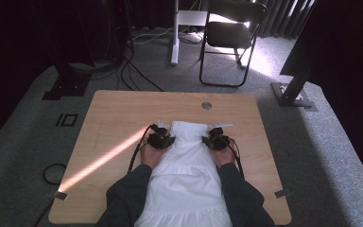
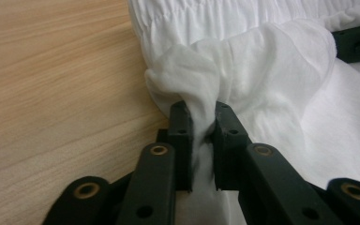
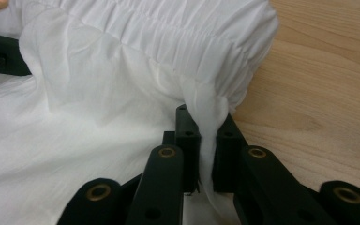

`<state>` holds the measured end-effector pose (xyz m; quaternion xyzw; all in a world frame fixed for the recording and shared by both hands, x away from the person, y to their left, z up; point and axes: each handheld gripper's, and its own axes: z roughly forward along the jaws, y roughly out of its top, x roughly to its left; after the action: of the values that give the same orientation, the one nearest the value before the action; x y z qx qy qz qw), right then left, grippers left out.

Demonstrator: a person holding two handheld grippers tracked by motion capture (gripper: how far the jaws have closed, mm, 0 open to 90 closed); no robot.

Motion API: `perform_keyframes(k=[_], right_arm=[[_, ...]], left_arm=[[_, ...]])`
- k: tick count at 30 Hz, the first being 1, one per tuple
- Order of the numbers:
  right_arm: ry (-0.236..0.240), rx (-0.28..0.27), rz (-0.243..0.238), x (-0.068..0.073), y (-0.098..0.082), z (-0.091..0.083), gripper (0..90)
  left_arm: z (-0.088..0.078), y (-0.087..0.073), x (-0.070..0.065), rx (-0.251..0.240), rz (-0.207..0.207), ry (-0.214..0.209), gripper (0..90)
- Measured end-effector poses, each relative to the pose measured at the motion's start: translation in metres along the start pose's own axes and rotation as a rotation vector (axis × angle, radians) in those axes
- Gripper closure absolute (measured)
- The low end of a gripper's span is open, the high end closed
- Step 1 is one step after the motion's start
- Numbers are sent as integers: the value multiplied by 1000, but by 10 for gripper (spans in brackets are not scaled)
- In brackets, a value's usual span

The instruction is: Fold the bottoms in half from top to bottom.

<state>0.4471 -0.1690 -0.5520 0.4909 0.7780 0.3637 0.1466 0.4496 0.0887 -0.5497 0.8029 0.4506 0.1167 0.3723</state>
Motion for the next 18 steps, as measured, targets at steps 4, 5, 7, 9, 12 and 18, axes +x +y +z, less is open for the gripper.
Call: perform_keyframes(k=[4, 5, 7, 9, 12, 18], right_arm=[[-7, -9, -9, 2, -2, 0, 852], [-7, -9, -9, 2, -2, 0, 852], [-2, -9, -6, 1, -2, -1, 853], [-1, -9, -4, 1, -2, -1, 852], [-4, -8, -8, 1, -3, -1, 853], [-21, -31, -21, 0, 0, -4, 865]], left_arm=[[0, 0, -1, 6, 5, -6, 834], [0, 0, -1, 6, 5, -6, 834], [-1, 0, -2, 12, 11, -12, 835], [-1, 0, -2, 12, 11, -11, 835], [0, 0, 0, 7, 12, -25, 837], [-5, 8, 4, 3, 42, -25, 858]])
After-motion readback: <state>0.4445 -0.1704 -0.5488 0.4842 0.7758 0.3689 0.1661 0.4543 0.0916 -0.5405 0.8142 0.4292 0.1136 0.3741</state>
